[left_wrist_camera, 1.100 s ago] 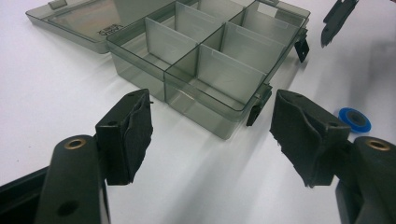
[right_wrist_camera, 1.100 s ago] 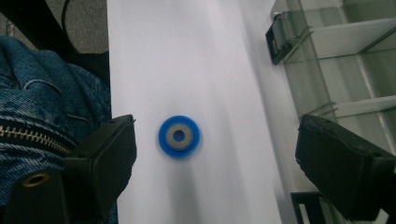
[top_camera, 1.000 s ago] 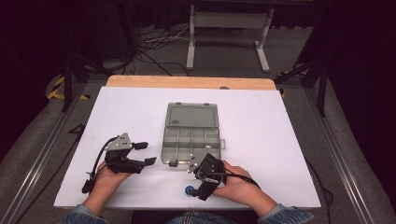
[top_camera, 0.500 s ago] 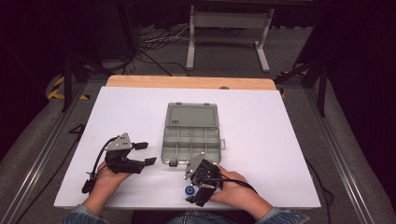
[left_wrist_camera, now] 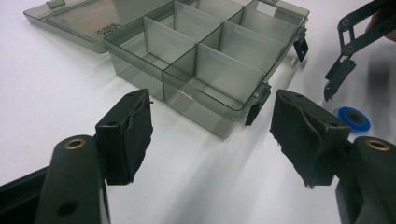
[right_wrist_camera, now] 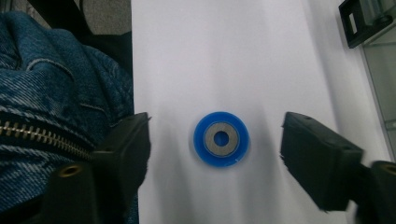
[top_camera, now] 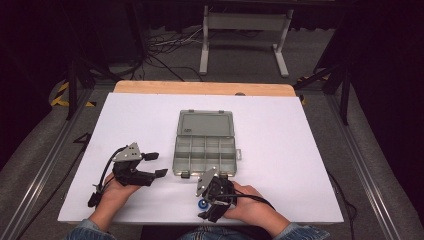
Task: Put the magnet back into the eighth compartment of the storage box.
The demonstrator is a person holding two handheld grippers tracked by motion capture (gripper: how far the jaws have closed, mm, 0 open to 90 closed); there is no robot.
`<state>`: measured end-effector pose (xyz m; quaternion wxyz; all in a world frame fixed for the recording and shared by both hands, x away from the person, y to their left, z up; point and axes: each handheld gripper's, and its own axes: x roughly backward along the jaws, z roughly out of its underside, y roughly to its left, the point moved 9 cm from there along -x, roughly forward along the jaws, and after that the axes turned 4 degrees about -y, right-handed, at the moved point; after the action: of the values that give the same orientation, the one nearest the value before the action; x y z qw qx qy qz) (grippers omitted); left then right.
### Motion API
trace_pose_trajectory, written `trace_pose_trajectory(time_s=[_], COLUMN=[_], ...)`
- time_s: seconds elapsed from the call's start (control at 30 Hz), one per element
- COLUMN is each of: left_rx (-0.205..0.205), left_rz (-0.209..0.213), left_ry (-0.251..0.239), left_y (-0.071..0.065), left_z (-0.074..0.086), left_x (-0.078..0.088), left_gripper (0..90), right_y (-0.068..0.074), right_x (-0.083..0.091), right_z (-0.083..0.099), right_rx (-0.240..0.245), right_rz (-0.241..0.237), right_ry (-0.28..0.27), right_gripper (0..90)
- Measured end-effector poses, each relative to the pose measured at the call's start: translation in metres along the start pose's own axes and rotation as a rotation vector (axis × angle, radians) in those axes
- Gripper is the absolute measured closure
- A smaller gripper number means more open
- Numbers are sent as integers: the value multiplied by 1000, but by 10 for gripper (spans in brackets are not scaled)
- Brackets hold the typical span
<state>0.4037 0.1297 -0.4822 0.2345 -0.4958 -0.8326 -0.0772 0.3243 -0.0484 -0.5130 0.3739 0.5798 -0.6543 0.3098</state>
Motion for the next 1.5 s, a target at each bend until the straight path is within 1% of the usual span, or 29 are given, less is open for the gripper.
trace_pose_trajectory(time_s=[0.03, 0.07, 0.1, 0.13, 0.23, 0.3, 0.33, 0.37, 0.4, 0.43, 0.47, 0.5, 0.63, 0.73, 0.87, 0.93, 1.0, 1.07, 1.23, 1.27, 1.3, 1.4, 1.47, 1.5], left_rx=[0, 0, 0, 0, -7, -6, -6, 4, -1, -5, -5, -7, -1, -6, -5, -5, -5, -6, -6, 0, -1, -2, -2, -1], left_rz=[0, 0, 0, 0, -7, -5, -4, -6, -6, -6, -6, -7, -5, -3, -6, -5, -6, -3, -3, 1, 1, 0, -1, 0], left_ry=[0, 1, 1, 1, 4, 2, 2, 0, 0, 1, 1, 3, 0, 2, -1, -1, -1, 0, -1, -2, -2, -3, 0, 0], left_y=[0, 0, 0, 0, 1, 1, 1, 0, 0, 1, 1, 1, 0, 1, 1, 1, 1, 1, 1, 0, 0, 0, 0, 0], left_z=[0, 0, 0, 0, 0, 0, 0, 0, 0, 0, 0, 0, 0, 0, 0, 0, 0, 0, 0, 0, 0, 0, 0, 0], left_x=[0, 0, 0, 0, 0, 0, 0, -1, -1, -1, -1, -1, -1, -1, -1, -1, -1, 0, 0, 0, 0, 0, 0, 0], left_gripper=[296, 297, 297, 296, 297, 297, 297, 297, 297, 297, 297, 297, 297, 296, 297, 296, 296, 296, 296, 296, 296, 295, 296, 296], right_y=[0, 0, 1, 1, 1, 1, 0, 0, 0, 0, 0, -1, -2, -3, -2, -1, -1, -1, -1, -1, -2, -3, -5, -5], right_x=[0, -1, -1, -1, -1, -1, -1, -1, -2, -2, -2, -3, -3, -2, -3, -1, -1, 3, 10, 11, 13, 18, 21, 23], right_z=[0, 1, 1, 1, 1, 1, 1, 2, 2, 1, 1, 1, 1, 1, 0, 0, -1, -3, -7, -8, -9, -10, -12, -12], right_rx=[0, 9, 12, 12, 10, 12, 13, 17, 20, 24, 24, 31, 29, 30, 36, 33, 42, 44, 43, 43, 56, 53, 65, 58], right_rz=[0, 1, 4, 4, 9, 12, 14, 12, 23, 21, 21, 24, 30, 32, 30, 19, 18, 10, 11, 13, 15, 20, 18, 21], right_ry=[0, 8, 12, 12, 14, 15, 18, 22, 20, 17, 17, 15, 17, 18, 16, 20, 14, 17, 8, 7, -1, -6, -20, -22], right_gripper=[289, 368, 389, 389, 451, 457, 476, 490, 506, 526, 526, 554, 585, 619, 624, 624, 624, 624, 625, 624, 625, 625, 625, 624])
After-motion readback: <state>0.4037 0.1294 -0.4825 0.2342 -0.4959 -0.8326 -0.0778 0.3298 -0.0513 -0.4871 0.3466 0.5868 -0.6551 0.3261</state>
